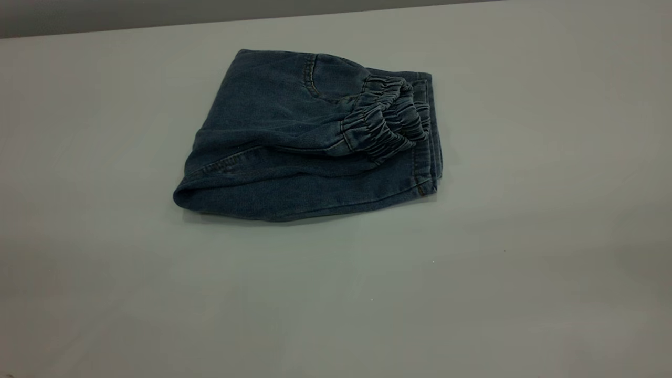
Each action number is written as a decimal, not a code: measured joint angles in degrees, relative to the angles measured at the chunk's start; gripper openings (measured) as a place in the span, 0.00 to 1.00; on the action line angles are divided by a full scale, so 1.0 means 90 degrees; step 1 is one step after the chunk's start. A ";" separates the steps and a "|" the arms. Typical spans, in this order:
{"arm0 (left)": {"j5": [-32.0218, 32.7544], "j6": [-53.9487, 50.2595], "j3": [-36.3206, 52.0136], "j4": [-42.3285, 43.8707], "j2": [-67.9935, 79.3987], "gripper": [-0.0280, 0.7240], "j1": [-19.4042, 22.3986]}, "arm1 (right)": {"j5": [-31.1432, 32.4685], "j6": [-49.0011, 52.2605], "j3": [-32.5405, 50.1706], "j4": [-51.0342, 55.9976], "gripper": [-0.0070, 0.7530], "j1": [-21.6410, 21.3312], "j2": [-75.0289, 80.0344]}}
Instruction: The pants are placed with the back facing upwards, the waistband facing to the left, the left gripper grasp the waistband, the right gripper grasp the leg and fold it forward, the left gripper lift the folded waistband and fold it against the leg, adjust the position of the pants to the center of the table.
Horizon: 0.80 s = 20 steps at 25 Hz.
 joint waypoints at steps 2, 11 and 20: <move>0.0000 0.0000 0.0000 -0.0006 0.0000 0.76 0.0000 | 0.0006 0.0000 0.0000 0.0000 0.66 0.0000 0.0000; 0.0026 0.0039 0.0000 -0.0020 -0.0061 0.76 0.0208 | 0.0021 -0.0007 0.0000 0.0199 0.66 -0.0997 -0.0272; 0.0026 0.0039 0.0000 -0.0024 -0.0601 0.76 0.1365 | 0.0087 -0.0007 -0.0020 0.0183 0.66 -0.3202 -0.1266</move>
